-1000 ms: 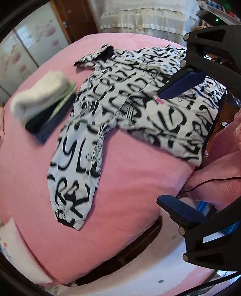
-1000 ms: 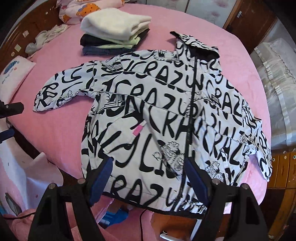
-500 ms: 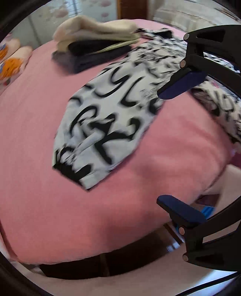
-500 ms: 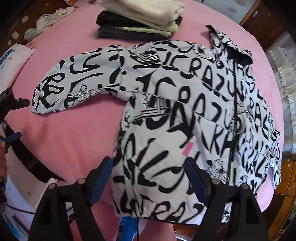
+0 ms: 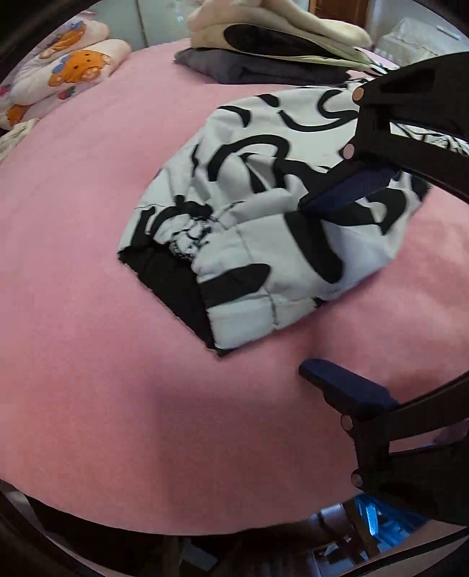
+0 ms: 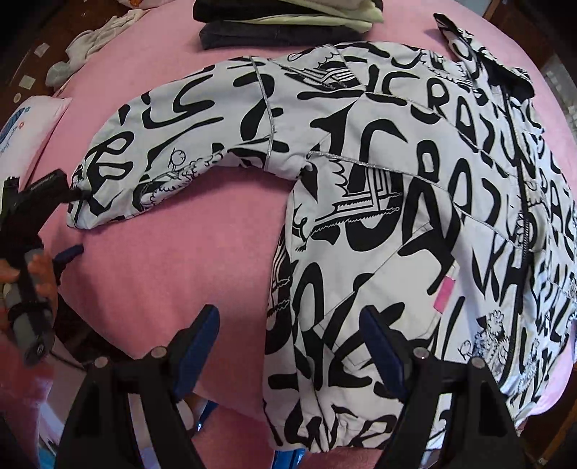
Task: Fold large clothes
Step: 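Lift the sleeve cuff with the left gripper toward the jacket body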
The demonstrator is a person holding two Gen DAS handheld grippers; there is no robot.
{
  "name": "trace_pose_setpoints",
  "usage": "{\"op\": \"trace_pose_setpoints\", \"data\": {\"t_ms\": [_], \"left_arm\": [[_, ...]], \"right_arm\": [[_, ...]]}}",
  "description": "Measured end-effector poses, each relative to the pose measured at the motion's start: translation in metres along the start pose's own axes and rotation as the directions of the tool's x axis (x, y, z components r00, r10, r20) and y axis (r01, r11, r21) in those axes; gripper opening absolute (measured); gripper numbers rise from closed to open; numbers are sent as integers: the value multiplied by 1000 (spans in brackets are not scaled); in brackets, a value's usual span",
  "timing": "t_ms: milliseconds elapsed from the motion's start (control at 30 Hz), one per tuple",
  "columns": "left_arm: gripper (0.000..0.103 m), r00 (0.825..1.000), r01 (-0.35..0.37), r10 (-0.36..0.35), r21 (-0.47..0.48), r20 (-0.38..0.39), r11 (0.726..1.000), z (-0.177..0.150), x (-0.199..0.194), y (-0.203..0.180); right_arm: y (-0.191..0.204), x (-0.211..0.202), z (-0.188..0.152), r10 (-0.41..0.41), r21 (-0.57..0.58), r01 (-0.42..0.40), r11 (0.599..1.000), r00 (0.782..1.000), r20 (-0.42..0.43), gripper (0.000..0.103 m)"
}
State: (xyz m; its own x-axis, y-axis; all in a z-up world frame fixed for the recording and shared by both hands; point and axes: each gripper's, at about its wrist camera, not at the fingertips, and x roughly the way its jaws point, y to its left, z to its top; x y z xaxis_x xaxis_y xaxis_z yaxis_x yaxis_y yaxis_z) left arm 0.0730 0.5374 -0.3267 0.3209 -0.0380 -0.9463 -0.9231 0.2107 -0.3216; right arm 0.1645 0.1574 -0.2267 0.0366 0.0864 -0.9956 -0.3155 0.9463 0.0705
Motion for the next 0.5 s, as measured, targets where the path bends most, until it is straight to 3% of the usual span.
{"op": "trace_pose_setpoints", "data": {"t_ms": [167, 233, 300, 367, 400, 500], "left_arm": [[81, 997, -48, 45, 45, 62, 998, 0, 12, -10], [76, 995, -61, 57, 54, 86, 997, 1, 15, -15], [51, 989, -93, 85, 62, 118, 994, 0, 17, -24], [40, 986, -103, 91, 80, 138, 992, -2, 15, -33], [27, 986, -100, 85, 94, 144, 991, -2, 15, -39], [10, 985, -69, 47, 129, 167, 989, -4, 10, -55]], "right_arm": [[-14, 9, 1, 12, -10, -12, 1000, 1000, 0, 80], [-25, 9, 1, 5, 8, -5, 1000, 1000, 13, 80], [-36, 7, 0, -2, 36, 1, 999, 1000, 21, 80], [-47, 7, 0, 1, 65, -3, 998, 1000, 29, 80], [-52, 7, 0, 1, 76, -4, 997, 999, 32, 80], [-66, 11, -1, -10, 89, 7, 996, 999, 35, 80]]}}
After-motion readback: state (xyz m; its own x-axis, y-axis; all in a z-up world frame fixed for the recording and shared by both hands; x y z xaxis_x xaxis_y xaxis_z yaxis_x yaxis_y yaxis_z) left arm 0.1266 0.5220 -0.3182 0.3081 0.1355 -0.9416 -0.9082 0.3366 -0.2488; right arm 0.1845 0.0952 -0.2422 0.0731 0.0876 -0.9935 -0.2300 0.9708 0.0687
